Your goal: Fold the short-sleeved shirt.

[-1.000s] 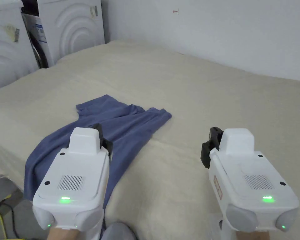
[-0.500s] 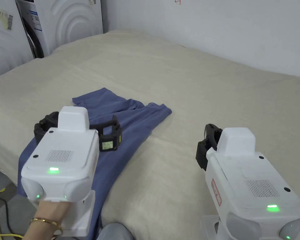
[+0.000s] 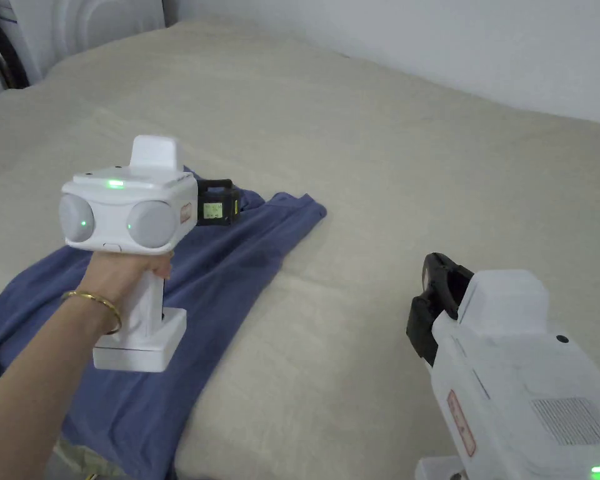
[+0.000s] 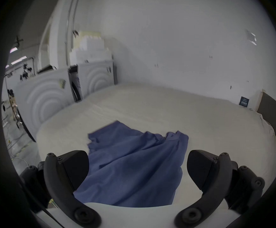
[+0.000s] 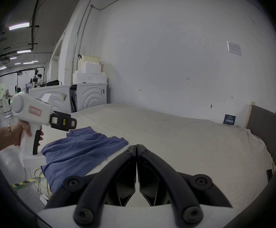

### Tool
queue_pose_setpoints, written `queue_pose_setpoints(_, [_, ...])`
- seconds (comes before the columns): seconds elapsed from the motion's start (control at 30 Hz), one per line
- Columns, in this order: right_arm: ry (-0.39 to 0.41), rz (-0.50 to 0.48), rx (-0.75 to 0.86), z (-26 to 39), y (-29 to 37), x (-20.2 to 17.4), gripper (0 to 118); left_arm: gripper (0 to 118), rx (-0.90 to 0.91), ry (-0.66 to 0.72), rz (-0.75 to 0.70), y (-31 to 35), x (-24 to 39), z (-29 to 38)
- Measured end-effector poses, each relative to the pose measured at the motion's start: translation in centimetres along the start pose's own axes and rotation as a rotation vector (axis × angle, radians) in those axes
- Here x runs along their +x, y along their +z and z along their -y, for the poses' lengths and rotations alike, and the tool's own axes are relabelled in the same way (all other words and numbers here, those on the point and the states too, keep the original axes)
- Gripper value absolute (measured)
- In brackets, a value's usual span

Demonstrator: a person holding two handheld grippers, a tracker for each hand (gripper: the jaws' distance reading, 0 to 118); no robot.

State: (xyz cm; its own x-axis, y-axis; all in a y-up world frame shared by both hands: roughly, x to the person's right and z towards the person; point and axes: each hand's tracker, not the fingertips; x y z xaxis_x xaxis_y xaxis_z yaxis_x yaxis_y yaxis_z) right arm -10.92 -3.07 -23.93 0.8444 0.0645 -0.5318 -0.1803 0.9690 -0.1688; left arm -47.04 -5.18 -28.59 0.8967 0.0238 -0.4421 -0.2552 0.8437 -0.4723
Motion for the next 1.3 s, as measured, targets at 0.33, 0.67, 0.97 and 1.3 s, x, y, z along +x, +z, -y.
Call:
queue_pose_setpoints(0.33, [-0.012, 0.041, -0.086, 2.6, -4.7, 1.5, 0, 115, -0.369, -0.171, 0.017, -12.7, 2.2, -0.4])
queue_pose_setpoints(0.67, [-0.012, 0.051, -0.142, 4.7, -6.1, 2.9, 0, 25, -0.596, -0.119, 0.076, -16.6, 4.4, 1.9])
queue_pose_setpoints(0.97, [-0.044, 0.079, -0.160, 5.0, -4.2, 4.3, 0, 0, -0.490, -0.093, -0.013, -14.8, 5.3, 2.5])
queue_pose_setpoints(1.3, [-0.059, 0.121, -0.104, 2.6, 1.4, 6.2, 0, 0, -0.230, 0.071, -0.073, -6.0, 4.1, -0.8])
